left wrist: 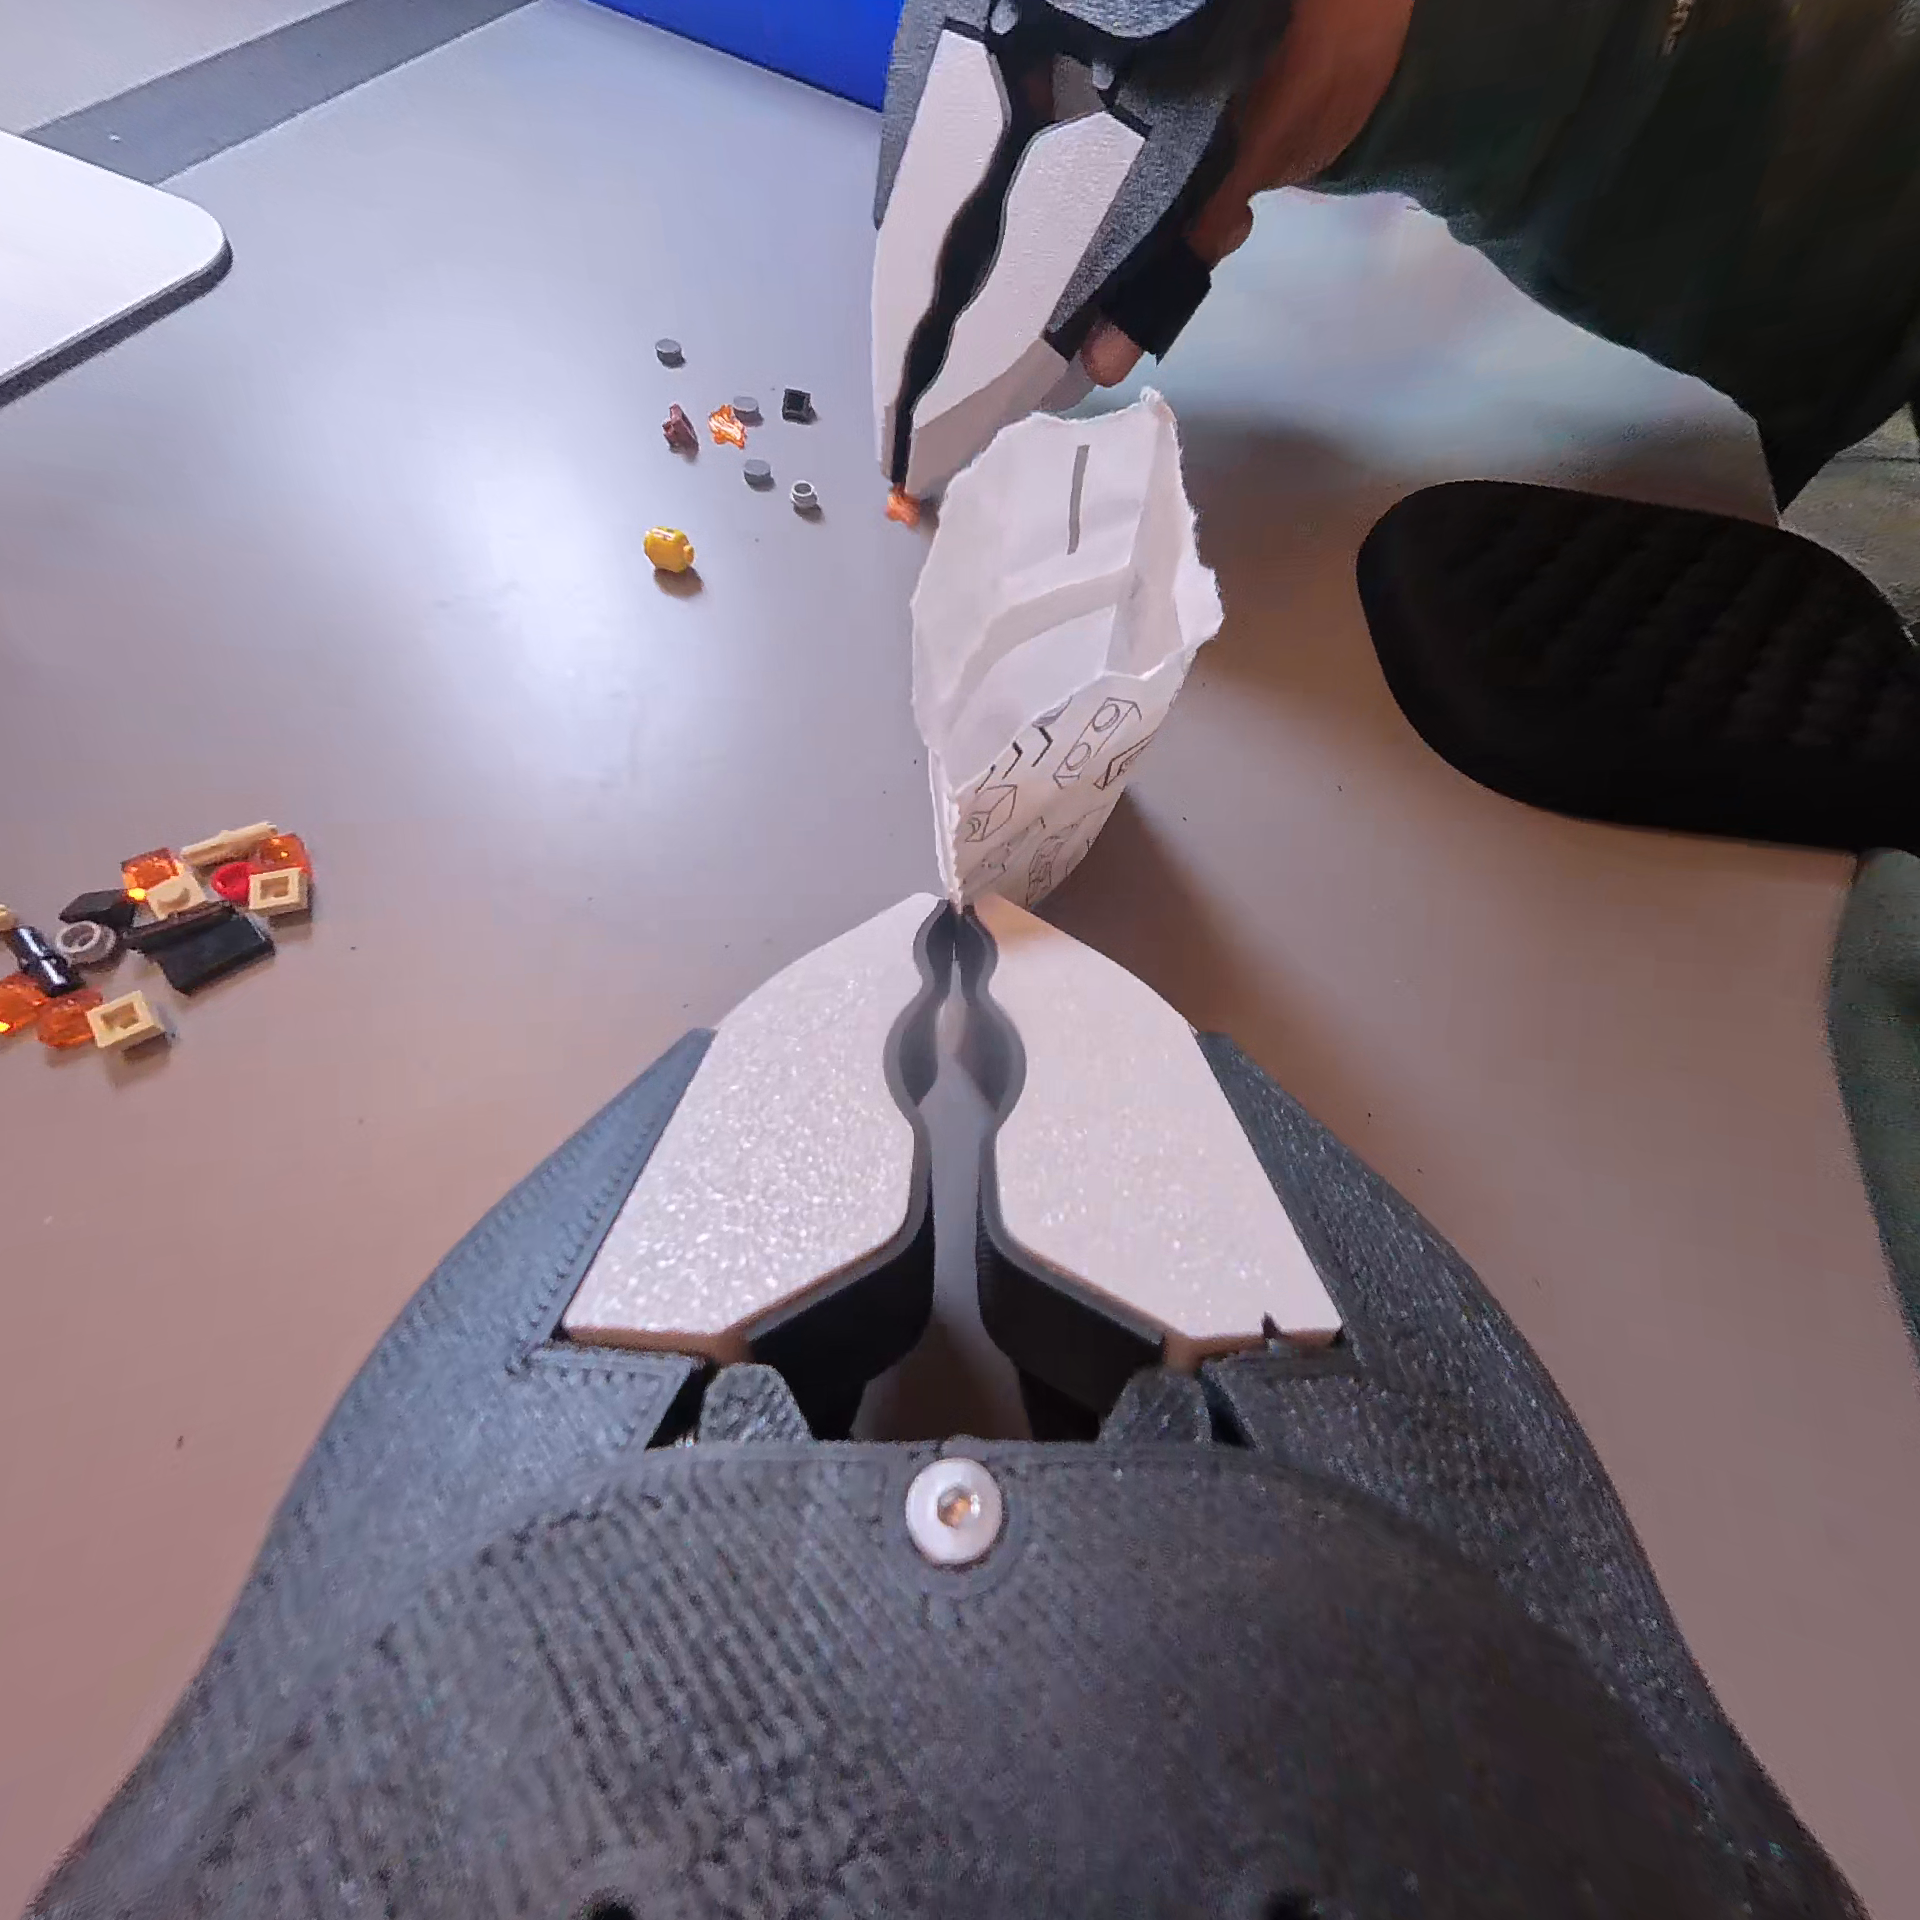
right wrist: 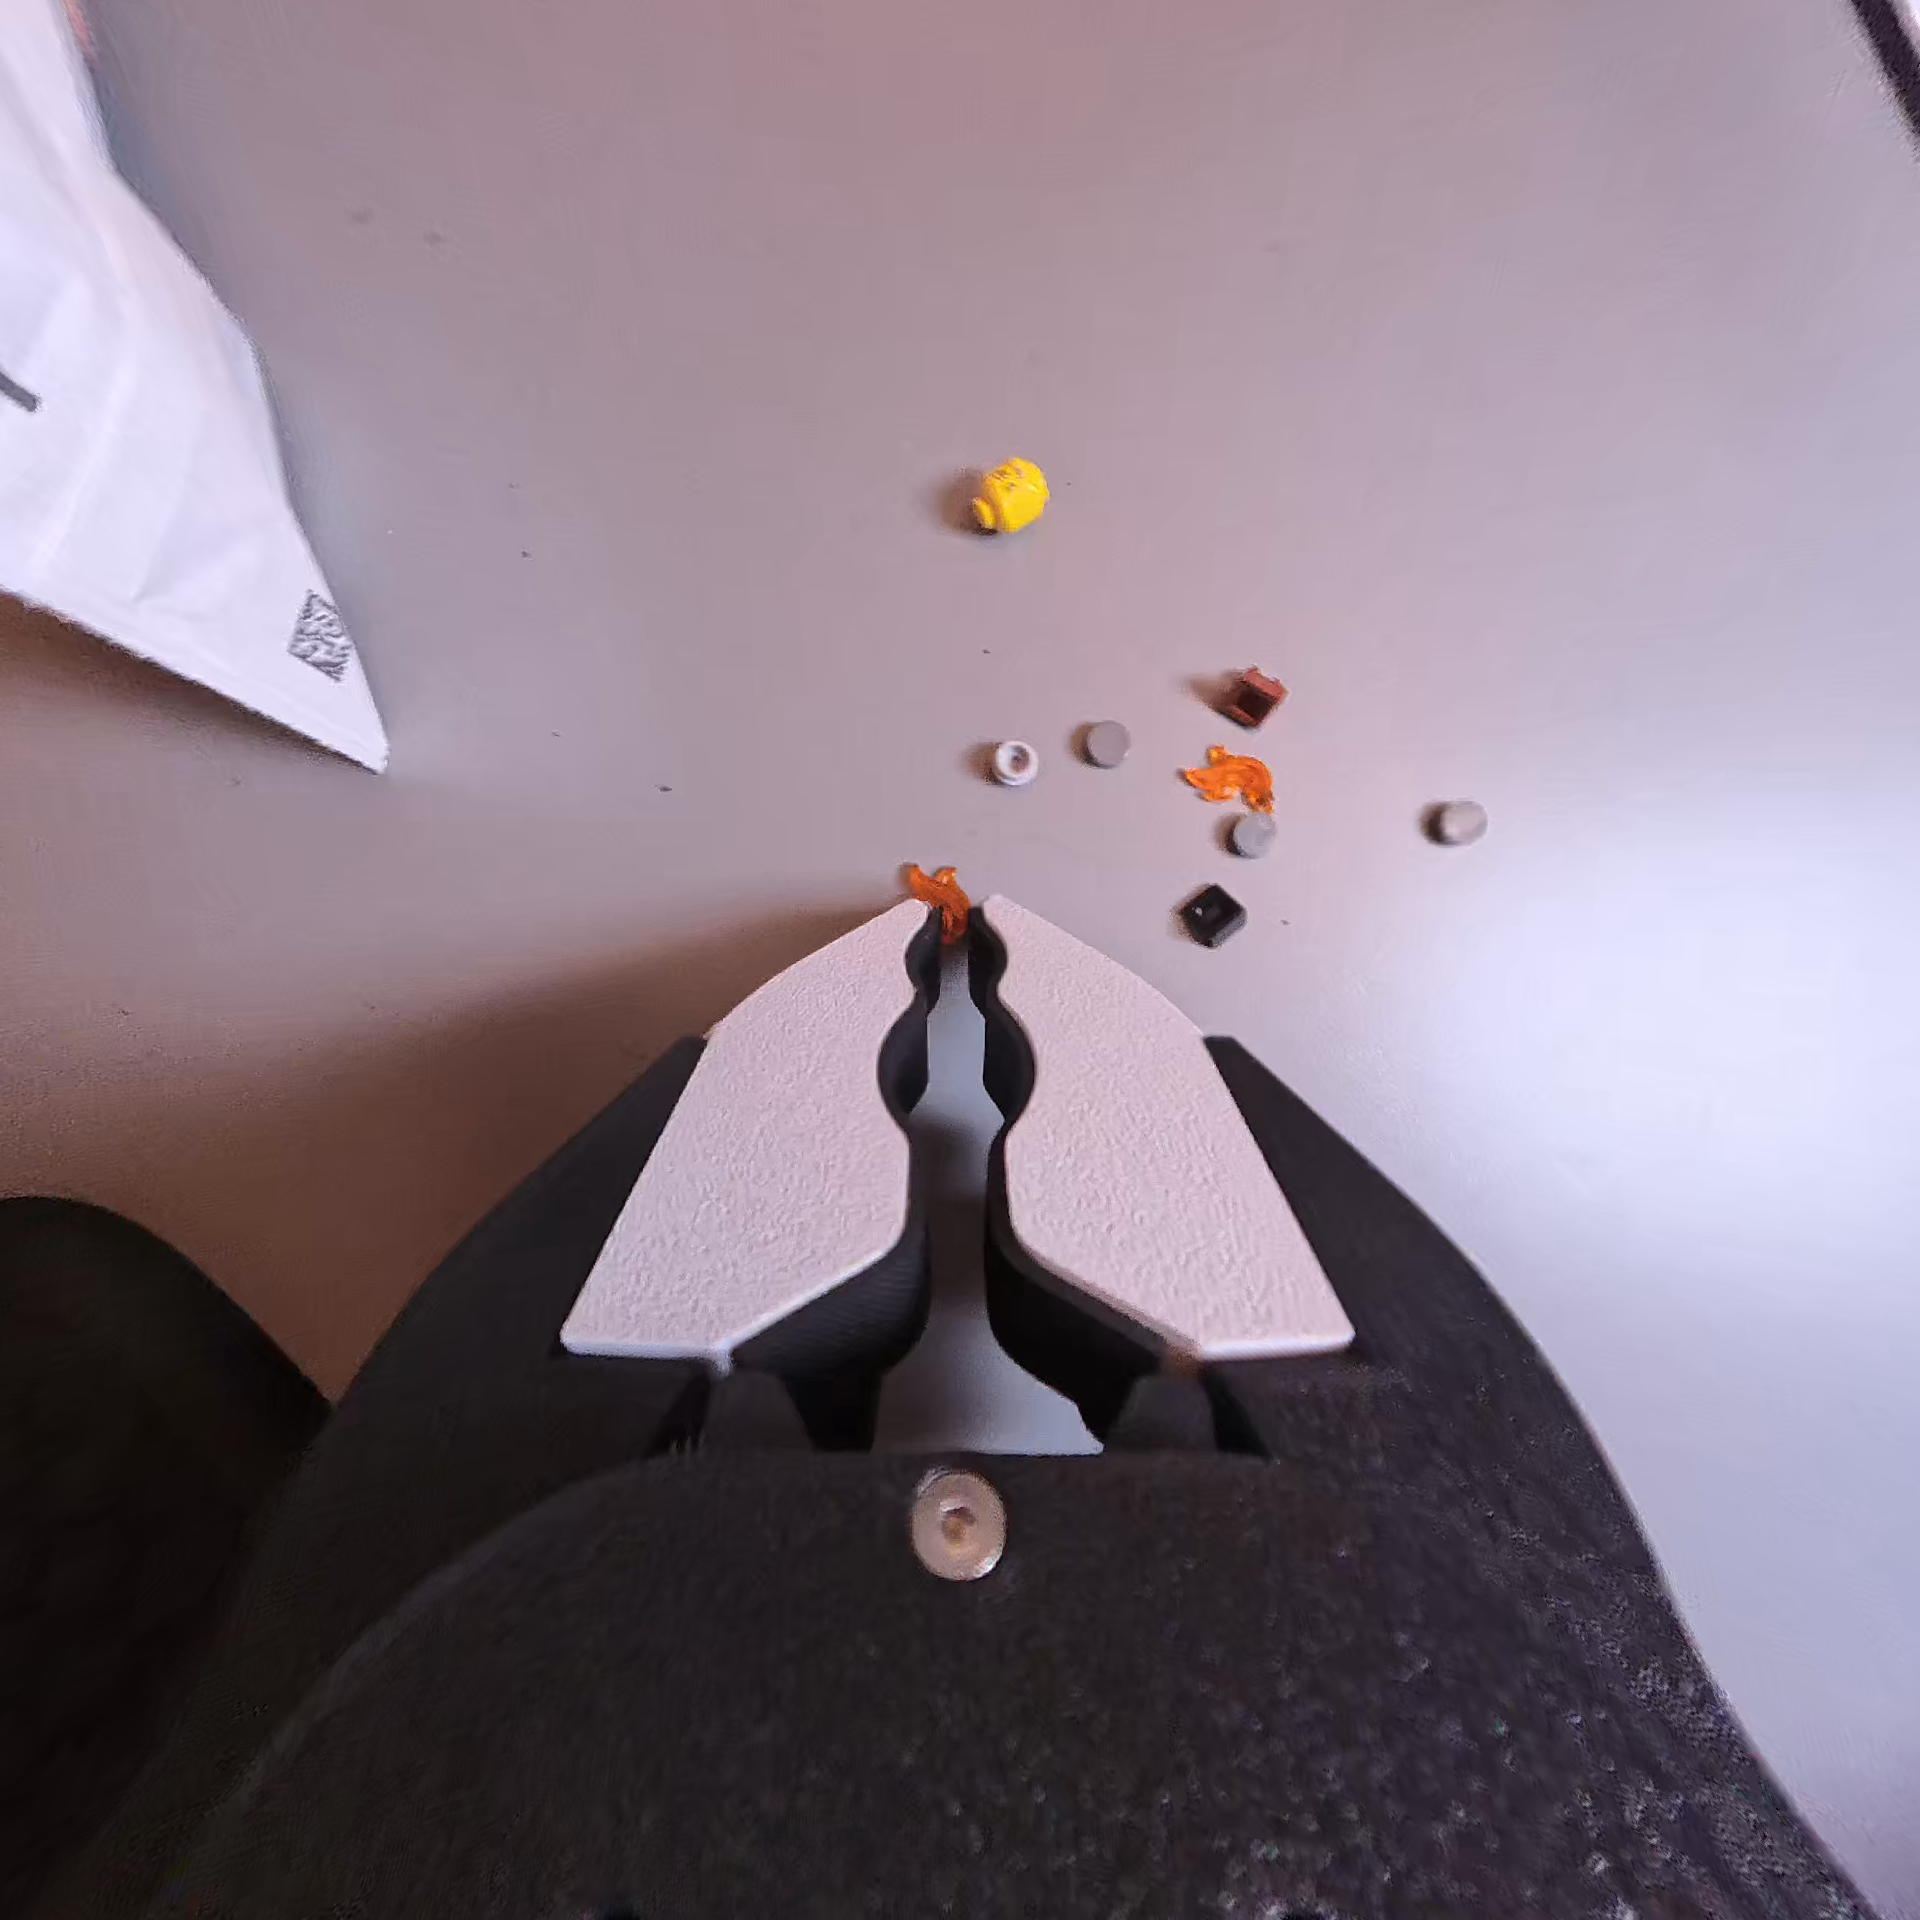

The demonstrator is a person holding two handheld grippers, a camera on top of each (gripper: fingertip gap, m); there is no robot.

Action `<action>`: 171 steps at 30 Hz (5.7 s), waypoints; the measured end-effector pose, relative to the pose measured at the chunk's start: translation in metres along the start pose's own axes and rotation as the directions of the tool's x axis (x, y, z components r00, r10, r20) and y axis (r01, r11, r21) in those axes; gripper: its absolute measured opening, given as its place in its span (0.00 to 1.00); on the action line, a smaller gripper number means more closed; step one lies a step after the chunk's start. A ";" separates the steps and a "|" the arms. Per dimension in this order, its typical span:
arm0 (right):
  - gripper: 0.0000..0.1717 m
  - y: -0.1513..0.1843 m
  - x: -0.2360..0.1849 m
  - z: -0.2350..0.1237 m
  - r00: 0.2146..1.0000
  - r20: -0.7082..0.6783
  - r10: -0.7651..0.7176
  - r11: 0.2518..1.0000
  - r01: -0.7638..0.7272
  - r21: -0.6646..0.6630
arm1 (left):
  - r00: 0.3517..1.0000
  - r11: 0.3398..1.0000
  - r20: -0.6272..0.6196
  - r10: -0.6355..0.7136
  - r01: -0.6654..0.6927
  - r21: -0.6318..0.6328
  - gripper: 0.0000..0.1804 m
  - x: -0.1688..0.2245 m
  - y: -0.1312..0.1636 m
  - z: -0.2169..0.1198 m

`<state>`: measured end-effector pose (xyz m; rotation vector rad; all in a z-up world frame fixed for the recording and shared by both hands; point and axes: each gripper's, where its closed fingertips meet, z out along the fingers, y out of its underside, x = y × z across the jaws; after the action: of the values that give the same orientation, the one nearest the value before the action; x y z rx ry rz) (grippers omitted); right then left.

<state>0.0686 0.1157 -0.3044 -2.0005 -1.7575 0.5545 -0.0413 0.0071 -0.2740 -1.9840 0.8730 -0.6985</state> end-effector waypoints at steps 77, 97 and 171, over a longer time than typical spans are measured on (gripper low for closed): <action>0.04 -0.021 0.016 0.016 0.998 -0.019 -0.061 0.998 0.061 0.018 | 0.998 0.998 0.004 0.055 -0.056 0.025 0.01 0.003 0.004 -0.006; 0.14 -0.103 -0.109 -0.033 0.930 0.090 -0.355 0.921 0.331 0.206 | 0.995 0.995 0.000 0.096 -0.096 0.004 0.01 0.007 0.007 -0.008; 0.12 -0.103 -0.103 -0.041 0.890 0.174 -0.421 0.875 0.348 0.336 | 0.996 0.996 -0.004 0.086 -0.086 -0.003 0.01 0.007 0.009 -0.009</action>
<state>-0.0066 0.0233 -0.2104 -1.3703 -2.0105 0.8928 -0.0469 -0.0061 -0.2756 -1.9363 0.9562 -0.6528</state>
